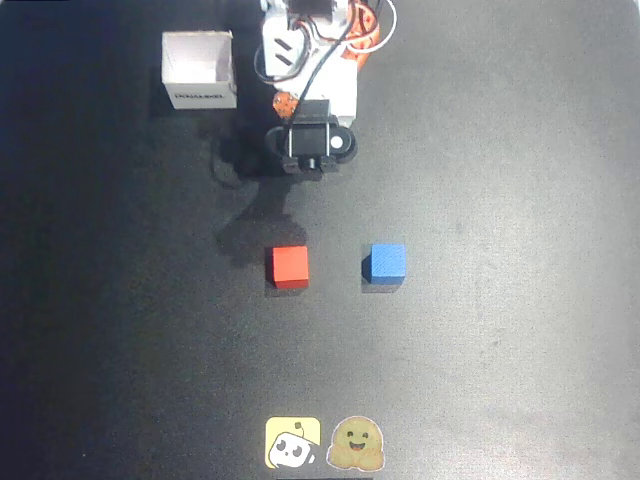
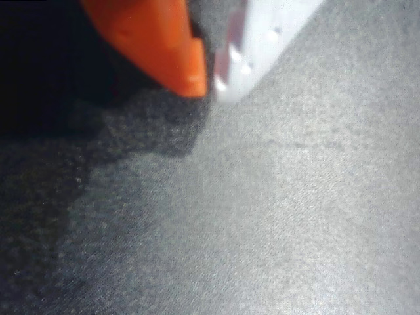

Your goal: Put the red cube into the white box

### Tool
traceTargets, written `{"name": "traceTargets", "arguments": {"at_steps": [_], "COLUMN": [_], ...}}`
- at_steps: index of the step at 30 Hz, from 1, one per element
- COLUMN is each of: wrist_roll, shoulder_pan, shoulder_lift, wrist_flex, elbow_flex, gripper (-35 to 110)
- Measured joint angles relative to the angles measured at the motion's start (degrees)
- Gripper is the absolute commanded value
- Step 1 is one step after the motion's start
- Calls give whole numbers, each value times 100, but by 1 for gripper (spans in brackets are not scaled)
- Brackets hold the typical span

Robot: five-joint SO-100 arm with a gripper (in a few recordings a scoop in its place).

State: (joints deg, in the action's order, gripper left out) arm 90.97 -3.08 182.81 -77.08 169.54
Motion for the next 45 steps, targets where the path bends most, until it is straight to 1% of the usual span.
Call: {"name": "traceTargets", "arguments": {"at_steps": [21, 29, 32, 39, 45], "wrist_roll": [0, -237, -325, -439, -439], "shoulder_pan": [0, 0, -9, -18, -26], "shoulder_lift": [9, -35, -562, -3032, -4649], "wrist_flex": [0, -105, -114, -141, 466], "elbow_flex": [0, -246, -738, -2856, -3832], "gripper": [0, 0, 0, 0, 0]}}
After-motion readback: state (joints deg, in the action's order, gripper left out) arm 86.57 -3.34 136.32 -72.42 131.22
